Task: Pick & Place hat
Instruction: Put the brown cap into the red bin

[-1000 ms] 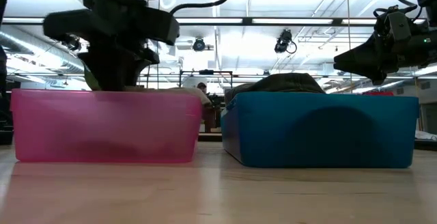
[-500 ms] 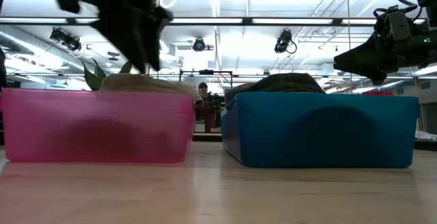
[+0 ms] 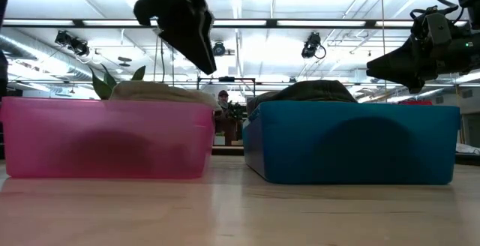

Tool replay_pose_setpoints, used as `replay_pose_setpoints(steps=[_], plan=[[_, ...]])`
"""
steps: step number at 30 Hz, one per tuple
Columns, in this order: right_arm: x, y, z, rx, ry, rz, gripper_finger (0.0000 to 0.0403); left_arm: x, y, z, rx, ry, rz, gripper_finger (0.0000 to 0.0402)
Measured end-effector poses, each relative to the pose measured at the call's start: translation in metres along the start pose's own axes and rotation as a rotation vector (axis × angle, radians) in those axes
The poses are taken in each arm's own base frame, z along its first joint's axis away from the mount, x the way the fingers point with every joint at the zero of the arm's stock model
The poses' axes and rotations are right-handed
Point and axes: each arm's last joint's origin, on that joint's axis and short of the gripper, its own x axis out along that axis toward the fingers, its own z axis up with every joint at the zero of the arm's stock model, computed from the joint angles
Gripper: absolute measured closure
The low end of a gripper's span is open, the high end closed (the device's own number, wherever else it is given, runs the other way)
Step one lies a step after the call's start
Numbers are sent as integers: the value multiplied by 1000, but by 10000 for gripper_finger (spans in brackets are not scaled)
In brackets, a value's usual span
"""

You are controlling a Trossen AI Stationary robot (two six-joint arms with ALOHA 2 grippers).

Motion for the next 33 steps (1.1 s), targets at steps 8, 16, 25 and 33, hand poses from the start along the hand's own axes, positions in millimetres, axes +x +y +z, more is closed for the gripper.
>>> replay_pose_setpoints(steps=[8,16,25,33], plan=[[0,0,0,0,0,0,266,37,10,-19,-99,140,-104,284],[0,0,0,0,0,1,266,67,3,-66,-150,290,-99,305],[0,0,0,0,0,0,266,72,-4,-60,-151,171,-153,308],[0,0,0,0,0,0,266,62,-5,-41,-108,97,-163,308]])
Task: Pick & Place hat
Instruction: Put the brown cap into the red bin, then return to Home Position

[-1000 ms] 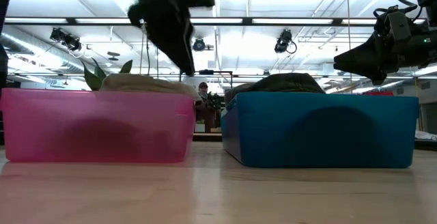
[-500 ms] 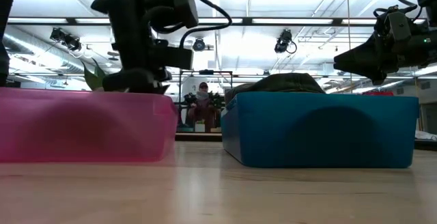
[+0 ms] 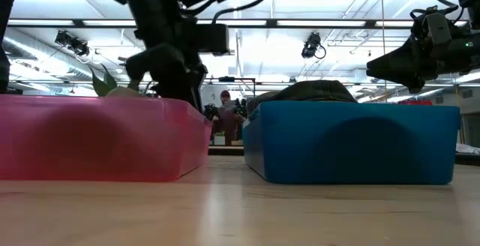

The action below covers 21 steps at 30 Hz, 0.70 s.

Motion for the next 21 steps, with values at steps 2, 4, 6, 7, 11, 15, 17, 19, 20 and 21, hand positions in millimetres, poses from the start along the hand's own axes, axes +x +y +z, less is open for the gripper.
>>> replay_pose_setpoints(steps=[2,4,6,7,11,15,17,19,20,21], plan=[[0,0,0,0,0,0,266,-3,1,4,-2,-6,0,308],[0,0,0,0,0,0,266,-6,2,7,4,3,4,308],[0,0,0,0,0,0,266,-11,3,10,9,16,9,308],[0,0,0,0,0,0,266,-14,4,12,11,25,16,308],[0,0,0,0,0,0,266,-26,7,21,17,43,38,308],[0,0,0,0,0,0,266,-35,9,30,-12,7,33,307],[0,0,0,0,0,0,266,-35,9,35,-51,-32,21,307],[0,0,0,0,0,0,266,-36,9,37,-102,-52,15,307],[0,0,0,0,0,0,266,-36,8,37,-135,-51,6,307],[0,0,0,0,0,0,266,-36,7,37,-164,-51,-8,307]])
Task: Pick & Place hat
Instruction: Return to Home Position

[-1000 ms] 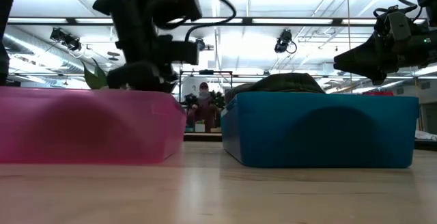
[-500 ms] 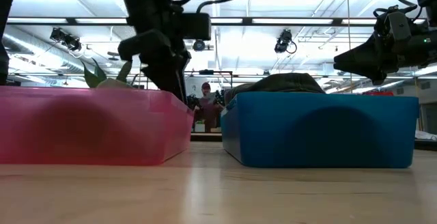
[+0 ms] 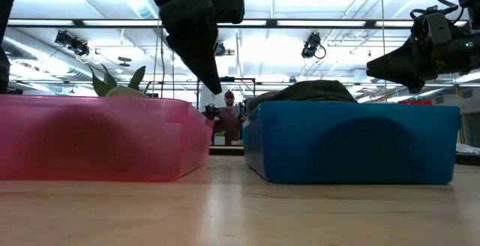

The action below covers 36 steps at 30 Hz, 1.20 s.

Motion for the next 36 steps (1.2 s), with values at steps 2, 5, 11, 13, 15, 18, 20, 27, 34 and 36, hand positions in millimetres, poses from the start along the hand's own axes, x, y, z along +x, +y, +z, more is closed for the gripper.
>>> replay_pose_setpoints(steps=[2,5,11,13,15,18,20,27,34,36], plan=[[0,0,0,0,0,0,266,0,-4,0,-8,-1,-33,307],[0,0,0,0,0,0,266,-2,-11,-1,20,-11,-16,307],[0,0,0,0,0,0,266,-11,-30,1,99,-126,86,307],[0,0,0,0,0,0,266,-11,-31,0,118,-122,96,307],[0,0,0,0,0,0,266,-12,-26,0,102,-123,125,307],[0,0,0,0,0,0,266,-16,-17,3,84,-177,146,307],[0,0,0,-1,1,-1,266,-15,-12,-6,106,-204,131,307],[0,0,0,1,-2,1,266,-22,16,-48,104,-367,-81,307],[0,0,0,1,-2,0,266,-40,37,-110,41,-687,-88,307],[0,0,0,1,-2,1,266,-42,42,-128,27,-732,-96,307]])
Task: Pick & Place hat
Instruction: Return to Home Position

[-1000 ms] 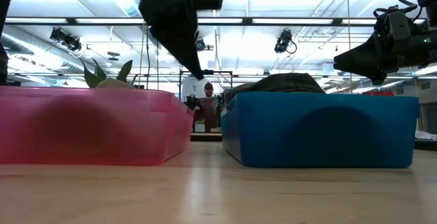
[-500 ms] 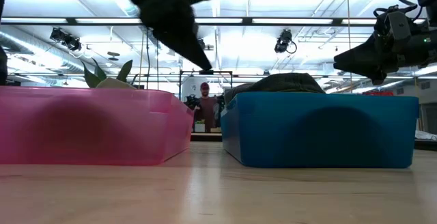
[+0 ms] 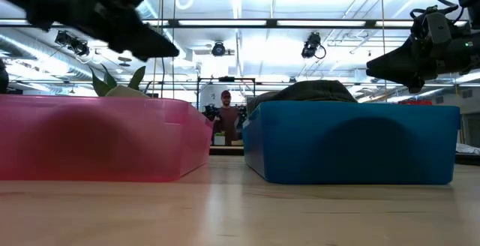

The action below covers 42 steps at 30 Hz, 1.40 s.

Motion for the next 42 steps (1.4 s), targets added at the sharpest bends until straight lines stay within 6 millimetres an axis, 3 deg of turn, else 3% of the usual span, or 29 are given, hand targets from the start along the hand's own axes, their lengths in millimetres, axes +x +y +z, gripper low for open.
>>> replay_pose_setpoints(steps=[6,17,28,42], plan=[[0,0,0,0,-1,-1,266,-33,8,-28,-40,-80,2,307],[0,0,0,1,-2,0,266,-78,17,-55,-109,-378,16,307],[0,0,0,1,-2,0,266,-96,20,-58,-103,-516,1,307],[0,0,0,1,-2,0,266,-98,19,-67,-59,-462,-63,307]])
